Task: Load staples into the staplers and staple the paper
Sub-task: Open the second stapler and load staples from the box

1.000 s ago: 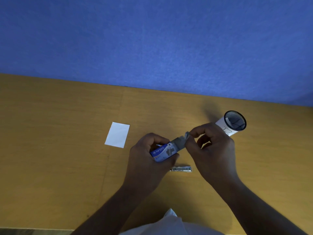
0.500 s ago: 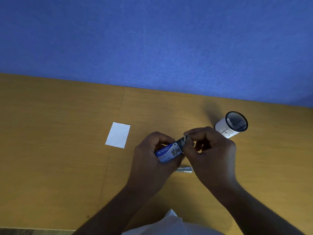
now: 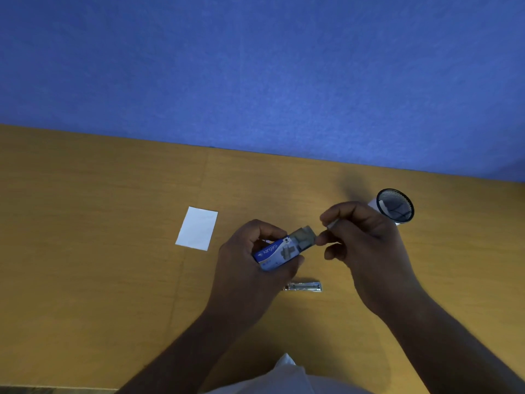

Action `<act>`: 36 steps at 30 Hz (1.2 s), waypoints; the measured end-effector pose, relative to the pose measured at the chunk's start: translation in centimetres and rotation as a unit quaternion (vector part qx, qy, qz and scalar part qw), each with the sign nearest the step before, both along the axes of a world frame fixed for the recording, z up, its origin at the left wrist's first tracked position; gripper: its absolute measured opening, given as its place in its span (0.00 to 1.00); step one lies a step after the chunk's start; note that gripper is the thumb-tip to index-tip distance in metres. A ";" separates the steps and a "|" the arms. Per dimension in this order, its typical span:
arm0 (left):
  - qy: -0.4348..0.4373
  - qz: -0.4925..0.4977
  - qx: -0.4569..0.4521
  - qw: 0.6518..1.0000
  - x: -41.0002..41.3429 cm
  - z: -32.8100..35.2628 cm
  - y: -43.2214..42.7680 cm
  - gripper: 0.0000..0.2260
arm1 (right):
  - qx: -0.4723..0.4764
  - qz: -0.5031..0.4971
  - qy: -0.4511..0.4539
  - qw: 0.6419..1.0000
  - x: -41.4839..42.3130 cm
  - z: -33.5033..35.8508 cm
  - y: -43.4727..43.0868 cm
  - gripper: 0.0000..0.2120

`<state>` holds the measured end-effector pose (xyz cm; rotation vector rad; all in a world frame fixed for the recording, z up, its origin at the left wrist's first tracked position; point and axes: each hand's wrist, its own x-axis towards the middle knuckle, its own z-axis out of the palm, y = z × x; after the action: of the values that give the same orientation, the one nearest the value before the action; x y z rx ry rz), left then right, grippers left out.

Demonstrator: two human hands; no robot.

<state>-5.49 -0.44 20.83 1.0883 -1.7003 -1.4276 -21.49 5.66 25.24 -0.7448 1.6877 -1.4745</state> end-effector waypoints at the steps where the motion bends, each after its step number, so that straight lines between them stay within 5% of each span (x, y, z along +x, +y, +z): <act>1: 0.001 0.000 -0.002 1.000 0.0 0.1 0.0 0.17 | 0.022 -0.005 -0.057 0.998 -0.4 0.0 0.1 0.20; 4: 0.001 -0.003 -0.016 1.000 0.3 0.2 -0.3 0.17 | 0.069 -0.009 -0.180 0.981 -1.1 0.1 0.3 0.20; 8: 0.014 -0.011 -0.014 1.000 0.5 0.4 -0.3 0.17 | 0.131 0.082 -0.131 0.979 -1.4 -0.1 0.5 0.02; 10: 0.019 -0.018 -0.018 0.999 0.6 0.5 -0.2 0.17 | 0.166 0.147 -0.093 0.971 -1.2 -0.3 0.7 0.13; 15: 0.015 -0.035 -0.023 0.999 0.5 0.5 0.1 0.17 | 0.150 0.143 -0.083 0.975 -0.4 -1.0 0.9 0.06; 21: 0.025 -0.035 0.001 0.999 0.8 0.5 0.0 0.17 | 0.121 0.143 -0.234 0.954 -0.6 -0.9 0.9 0.10; 33: 0.034 -0.121 0.001 0.992 0.5 1.4 0.0 0.16 | 0.123 0.199 -0.353 0.906 -0.9 -1.6 1.0 0.16; 36: 0.025 -0.159 -0.005 0.987 0.2 1.7 0.1 0.16 | 0.134 0.220 -0.396 0.881 -0.7 -1.7 0.9 0.26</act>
<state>-5.30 -0.30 22.56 0.7922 -1.9033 -1.6229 -22.22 6.61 23.50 -0.2669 0.9684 -0.9839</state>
